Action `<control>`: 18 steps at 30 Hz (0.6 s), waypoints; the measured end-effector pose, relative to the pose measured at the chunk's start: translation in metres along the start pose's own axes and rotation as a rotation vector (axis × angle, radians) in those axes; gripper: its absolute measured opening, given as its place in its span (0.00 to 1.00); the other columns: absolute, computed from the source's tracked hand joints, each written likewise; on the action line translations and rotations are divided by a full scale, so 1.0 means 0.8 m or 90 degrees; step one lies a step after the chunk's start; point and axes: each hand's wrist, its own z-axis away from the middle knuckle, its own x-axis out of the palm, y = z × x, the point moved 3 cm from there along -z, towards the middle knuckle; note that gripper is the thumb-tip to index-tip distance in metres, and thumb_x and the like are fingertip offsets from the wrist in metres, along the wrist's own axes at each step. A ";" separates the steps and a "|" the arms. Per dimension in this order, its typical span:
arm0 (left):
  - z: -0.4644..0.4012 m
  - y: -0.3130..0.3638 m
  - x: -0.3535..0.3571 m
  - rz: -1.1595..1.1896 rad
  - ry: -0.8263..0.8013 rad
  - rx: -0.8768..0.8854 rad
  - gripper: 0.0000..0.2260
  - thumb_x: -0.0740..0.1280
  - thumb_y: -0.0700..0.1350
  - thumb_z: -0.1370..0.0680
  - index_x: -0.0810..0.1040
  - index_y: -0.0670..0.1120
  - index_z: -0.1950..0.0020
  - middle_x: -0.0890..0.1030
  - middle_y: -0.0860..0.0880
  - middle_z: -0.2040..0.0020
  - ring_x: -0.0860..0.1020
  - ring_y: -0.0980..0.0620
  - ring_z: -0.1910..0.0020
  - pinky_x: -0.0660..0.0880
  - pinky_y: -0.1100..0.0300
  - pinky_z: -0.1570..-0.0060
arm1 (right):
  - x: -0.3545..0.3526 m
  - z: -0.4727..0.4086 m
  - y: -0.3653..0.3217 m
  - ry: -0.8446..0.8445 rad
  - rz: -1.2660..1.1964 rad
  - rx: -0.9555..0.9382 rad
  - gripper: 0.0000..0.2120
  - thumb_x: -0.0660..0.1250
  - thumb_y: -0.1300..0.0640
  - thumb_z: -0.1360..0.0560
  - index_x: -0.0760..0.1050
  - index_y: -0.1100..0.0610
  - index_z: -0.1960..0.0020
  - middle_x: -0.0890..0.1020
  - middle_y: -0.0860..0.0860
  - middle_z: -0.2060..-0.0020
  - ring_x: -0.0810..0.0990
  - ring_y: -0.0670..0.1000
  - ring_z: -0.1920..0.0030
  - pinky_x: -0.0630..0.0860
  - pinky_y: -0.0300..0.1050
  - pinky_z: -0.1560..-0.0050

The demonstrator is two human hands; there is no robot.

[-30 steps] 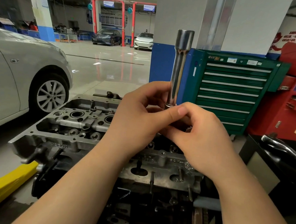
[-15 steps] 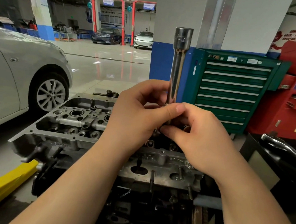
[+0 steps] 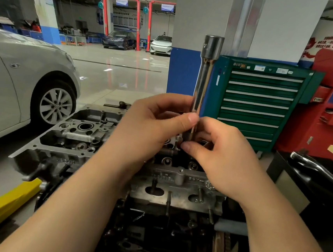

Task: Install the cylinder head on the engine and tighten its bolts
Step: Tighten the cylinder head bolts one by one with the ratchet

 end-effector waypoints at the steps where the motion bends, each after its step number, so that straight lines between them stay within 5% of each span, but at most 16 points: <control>1: -0.002 0.011 -0.008 -0.025 0.005 0.017 0.11 0.75 0.40 0.22 0.86 0.48 0.41 0.88 0.49 0.47 0.87 0.50 0.46 0.82 0.56 0.44 | 0.000 0.000 -0.001 0.003 0.004 0.004 0.10 0.76 0.49 0.24 0.78 0.38 0.48 0.82 0.30 0.51 0.79 0.30 0.48 0.71 0.33 0.54; 3: -0.005 0.037 -0.022 -0.029 0.003 0.067 0.12 0.79 0.44 0.26 0.87 0.50 0.43 0.88 0.48 0.49 0.87 0.51 0.50 0.83 0.58 0.48 | -0.001 -0.001 -0.002 0.011 0.004 0.020 0.09 0.77 0.46 0.26 0.78 0.39 0.50 0.82 0.30 0.53 0.80 0.32 0.52 0.70 0.34 0.57; 8: -0.012 0.034 -0.009 -0.039 0.006 0.074 0.17 0.82 0.42 0.28 0.82 0.45 0.43 0.82 0.44 0.55 0.82 0.40 0.57 0.85 0.40 0.49 | -0.002 -0.003 -0.002 0.049 0.037 0.047 0.13 0.78 0.39 0.31 0.74 0.38 0.56 0.82 0.35 0.60 0.79 0.38 0.62 0.69 0.40 0.64; 12: -0.020 0.017 -0.006 -0.091 0.060 0.051 0.15 0.80 0.41 0.27 0.79 0.42 0.45 0.78 0.36 0.54 0.80 0.40 0.58 0.86 0.45 0.57 | 0.001 -0.001 -0.005 0.021 0.076 0.032 0.14 0.74 0.36 0.29 0.75 0.39 0.50 0.82 0.37 0.60 0.79 0.39 0.60 0.73 0.43 0.62; 15: -0.026 0.015 -0.009 -0.112 0.046 0.073 0.14 0.80 0.41 0.26 0.81 0.41 0.45 0.83 0.37 0.52 0.83 0.36 0.53 0.84 0.48 0.52 | 0.006 0.002 -0.010 -0.007 0.115 -0.003 0.13 0.65 0.32 0.27 0.72 0.39 0.51 0.79 0.38 0.61 0.78 0.40 0.59 0.74 0.47 0.60; 18: -0.030 0.014 -0.014 -0.115 0.018 0.096 0.12 0.77 0.42 0.24 0.82 0.40 0.44 0.84 0.38 0.51 0.84 0.36 0.50 0.82 0.39 0.44 | 0.005 0.001 -0.009 -0.034 0.036 -0.006 0.11 0.59 0.37 0.19 0.75 0.42 0.46 0.82 0.42 0.58 0.81 0.43 0.56 0.79 0.55 0.55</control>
